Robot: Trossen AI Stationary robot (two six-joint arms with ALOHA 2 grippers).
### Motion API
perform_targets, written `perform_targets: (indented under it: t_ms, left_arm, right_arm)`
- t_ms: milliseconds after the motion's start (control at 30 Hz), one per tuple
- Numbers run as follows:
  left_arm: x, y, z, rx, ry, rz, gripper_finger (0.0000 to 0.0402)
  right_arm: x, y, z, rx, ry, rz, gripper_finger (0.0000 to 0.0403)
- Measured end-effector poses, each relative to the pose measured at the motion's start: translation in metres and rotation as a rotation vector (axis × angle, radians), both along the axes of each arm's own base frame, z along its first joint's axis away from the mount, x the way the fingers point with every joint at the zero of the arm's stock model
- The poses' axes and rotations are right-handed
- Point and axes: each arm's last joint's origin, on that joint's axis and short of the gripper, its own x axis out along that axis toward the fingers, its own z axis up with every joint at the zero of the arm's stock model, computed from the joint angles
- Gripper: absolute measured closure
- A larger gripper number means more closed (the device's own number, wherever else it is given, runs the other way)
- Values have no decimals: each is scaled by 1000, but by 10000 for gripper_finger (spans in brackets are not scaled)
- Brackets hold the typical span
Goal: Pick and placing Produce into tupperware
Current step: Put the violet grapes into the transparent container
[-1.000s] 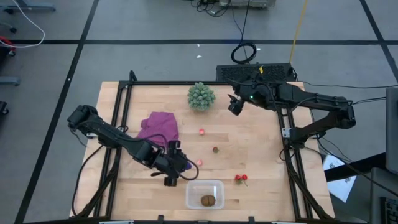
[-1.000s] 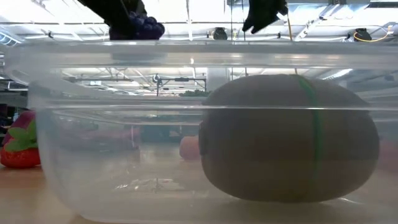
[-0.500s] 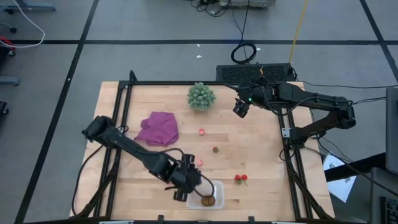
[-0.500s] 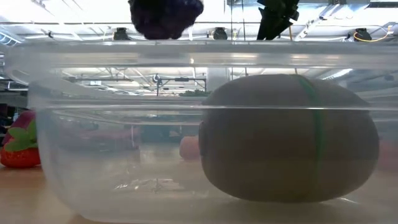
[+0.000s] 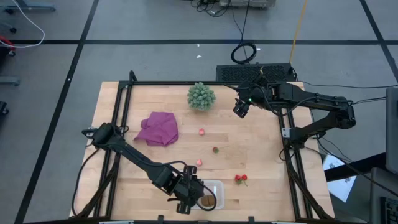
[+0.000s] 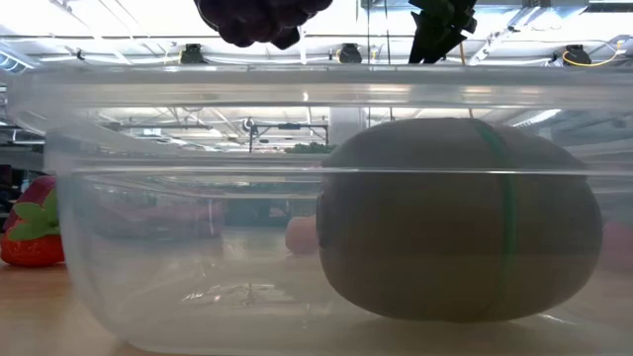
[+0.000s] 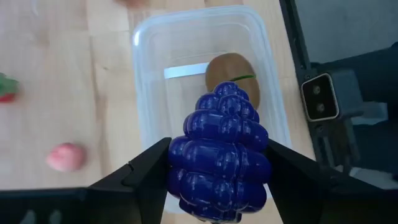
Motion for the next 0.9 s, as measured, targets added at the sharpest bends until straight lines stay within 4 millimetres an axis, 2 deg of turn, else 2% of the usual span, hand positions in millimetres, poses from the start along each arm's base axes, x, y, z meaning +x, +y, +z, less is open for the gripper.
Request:
perform_targets:
  t_ms: [300,900]
  left_arm:
    - [9,-7,-23,-52,46,22,169]
    - [18,-4,-45,-52,89,63,169]
  right_arm:
    - [0,0,0,1,0,0,112]
    - [0,0,0,18,-20,-19,112]
